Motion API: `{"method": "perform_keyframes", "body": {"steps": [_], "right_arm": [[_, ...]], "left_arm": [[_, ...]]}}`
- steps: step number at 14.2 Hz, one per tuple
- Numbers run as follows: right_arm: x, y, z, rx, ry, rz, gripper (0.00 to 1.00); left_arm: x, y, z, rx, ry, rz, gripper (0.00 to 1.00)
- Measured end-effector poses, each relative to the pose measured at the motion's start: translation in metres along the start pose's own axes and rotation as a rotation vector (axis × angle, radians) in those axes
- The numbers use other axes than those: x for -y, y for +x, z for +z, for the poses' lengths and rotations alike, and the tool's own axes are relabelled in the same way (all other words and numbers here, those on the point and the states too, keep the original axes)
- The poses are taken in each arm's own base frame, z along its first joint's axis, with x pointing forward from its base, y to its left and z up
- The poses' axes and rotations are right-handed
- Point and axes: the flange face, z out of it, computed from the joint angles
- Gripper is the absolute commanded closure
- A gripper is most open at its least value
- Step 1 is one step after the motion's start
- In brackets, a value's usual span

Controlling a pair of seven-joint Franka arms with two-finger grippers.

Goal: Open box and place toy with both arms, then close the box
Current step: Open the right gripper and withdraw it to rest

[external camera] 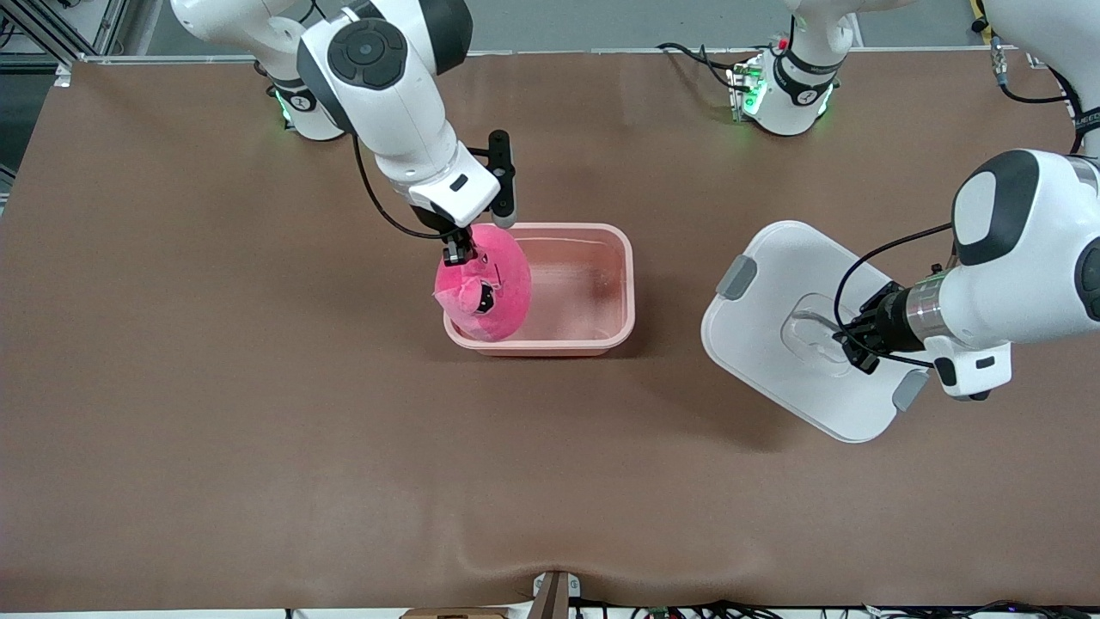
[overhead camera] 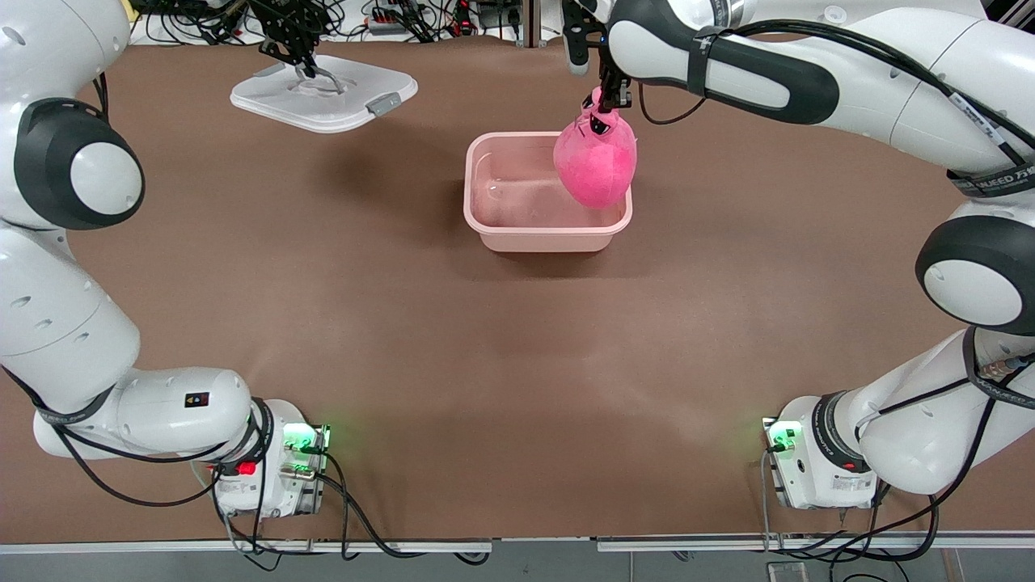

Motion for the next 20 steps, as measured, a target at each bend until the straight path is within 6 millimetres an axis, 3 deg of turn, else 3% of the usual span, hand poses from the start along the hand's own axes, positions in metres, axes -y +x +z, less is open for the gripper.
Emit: {"method": "perform_keyframes", "body": {"steps": [1, 6, 11, 14, 20], "right_arm": [[0.0, 0.0, 0.0, 0.0, 0.0, 0.0, 0.0], [-0.002, -0.003, -0.002, -0.002, -0.004, -0.024, 0.0], [-0.013, -0.023, -0.004, 0.005, 0.001, -0.004, 0.0], [-0.027, -0.061, -0.005, 0.029, 0.038, 0.06, 0.0], [-0.054, -0.166, -0.018, 0.03, 0.117, 0.337, 0.0]], "left_arm": [[0.0, 0.0, -0.001, -0.001, -0.002, 0.0, 1.0], [-0.005, -0.01, -0.005, -0.001, -0.012, 0.018, 1.0], [-0.009, -0.024, -0.013, 0.025, -0.036, 0.027, 1.0], [-0.01, -0.032, -0.015, 0.028, -0.04, -0.002, 1.0], [-0.021, -0.069, -0.019, 0.047, -0.047, -0.095, 1.0]]}}
